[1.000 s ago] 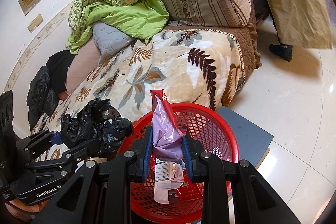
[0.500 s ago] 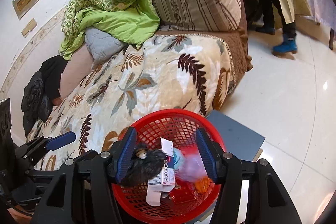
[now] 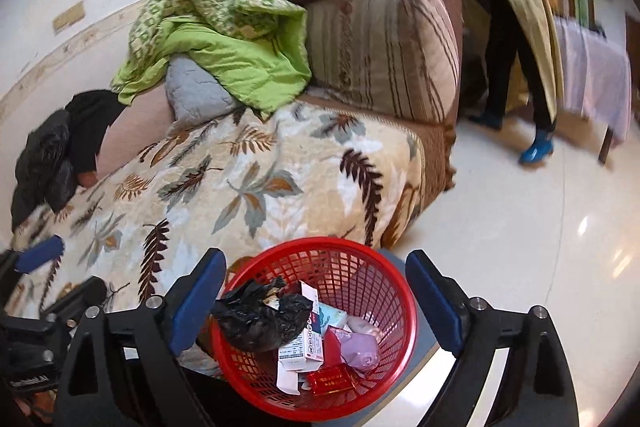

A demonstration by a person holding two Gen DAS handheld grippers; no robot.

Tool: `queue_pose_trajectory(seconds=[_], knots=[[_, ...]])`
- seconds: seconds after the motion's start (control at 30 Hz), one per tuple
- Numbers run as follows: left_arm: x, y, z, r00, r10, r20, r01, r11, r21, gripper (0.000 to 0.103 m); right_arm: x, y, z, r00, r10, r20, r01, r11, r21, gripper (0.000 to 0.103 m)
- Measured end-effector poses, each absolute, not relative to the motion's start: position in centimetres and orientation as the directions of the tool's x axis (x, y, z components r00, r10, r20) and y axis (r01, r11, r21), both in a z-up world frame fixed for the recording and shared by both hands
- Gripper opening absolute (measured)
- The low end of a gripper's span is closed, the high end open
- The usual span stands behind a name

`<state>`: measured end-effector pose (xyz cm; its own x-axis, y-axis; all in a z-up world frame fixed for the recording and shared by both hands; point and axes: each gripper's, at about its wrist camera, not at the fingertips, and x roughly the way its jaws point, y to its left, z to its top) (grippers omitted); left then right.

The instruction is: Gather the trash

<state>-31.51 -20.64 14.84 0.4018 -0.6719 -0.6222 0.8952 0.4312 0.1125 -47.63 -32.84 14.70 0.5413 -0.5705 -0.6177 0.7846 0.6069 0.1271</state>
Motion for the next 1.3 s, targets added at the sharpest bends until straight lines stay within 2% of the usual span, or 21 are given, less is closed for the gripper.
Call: queue_pose_trajectory(seconds=[0.07, 0.23, 0.3, 0.5, 0.63, 0.87, 1.0, 1.3], knots=[[-31.3, -18.8, 15.3, 0.437, -0.678, -0.592, 0.878, 0.464, 0.117, 0.095, -47.2, -30.8, 15.4, 0.542, -0.597, -0.592, 0.785, 0.611, 0.102, 0.103], [-31.0, -13.1, 16.5, 0.521, -0.672, -0.527, 0.825, 0.554, 0.109, 0.099, -46.3, -25.1, 16.8, 0.53, -0.691, -0.491, 0.813, 0.579, 0.064, 0.103], [-31.0, -11.3, 16.7, 0.559, -0.653, -0.511, 0.795, 0.597, 0.107, 0.103, -45.9, -23.2, 16.7, 0.52, -0.693, -0.499, 0.82, 0.569, 0.064, 0.103], [-31.2, -6.1, 16.6, 0.633, -0.595, -0.496, 0.725, 0.681, 0.108, 0.103, -45.0, -19.5, 15.4, 0.554, -0.625, -0.55, 0.76, 0.65, 0.026, 0.103], [-31.6, -3.7, 16.1, 0.722, -0.516, -0.461, 0.629, 0.767, 0.128, 0.103, -45.3, -18.6, 15.7, 0.569, -0.633, -0.525, 0.752, 0.659, 0.02, 0.103], [-31.0, -1.8, 16.2, 0.759, -0.453, -0.467, 0.559, 0.821, 0.112, 0.103, -45.2, -18.1, 15.6, 0.579, -0.626, -0.522, 0.744, 0.668, 0.024, 0.103], [-29.9, -2.2, 15.5, 0.731, -0.445, -0.517, 0.57, 0.815, 0.106, 0.103, -45.3, -18.3, 15.5, 0.581, -0.626, -0.521, 0.745, 0.666, 0.031, 0.103], [-30.2, -3.2, 14.3, 0.712, -0.447, -0.542, 0.593, 0.796, 0.122, 0.103, -45.4, -18.5, 15.4, 0.578, -0.627, -0.523, 0.749, 0.662, 0.035, 0.103]])
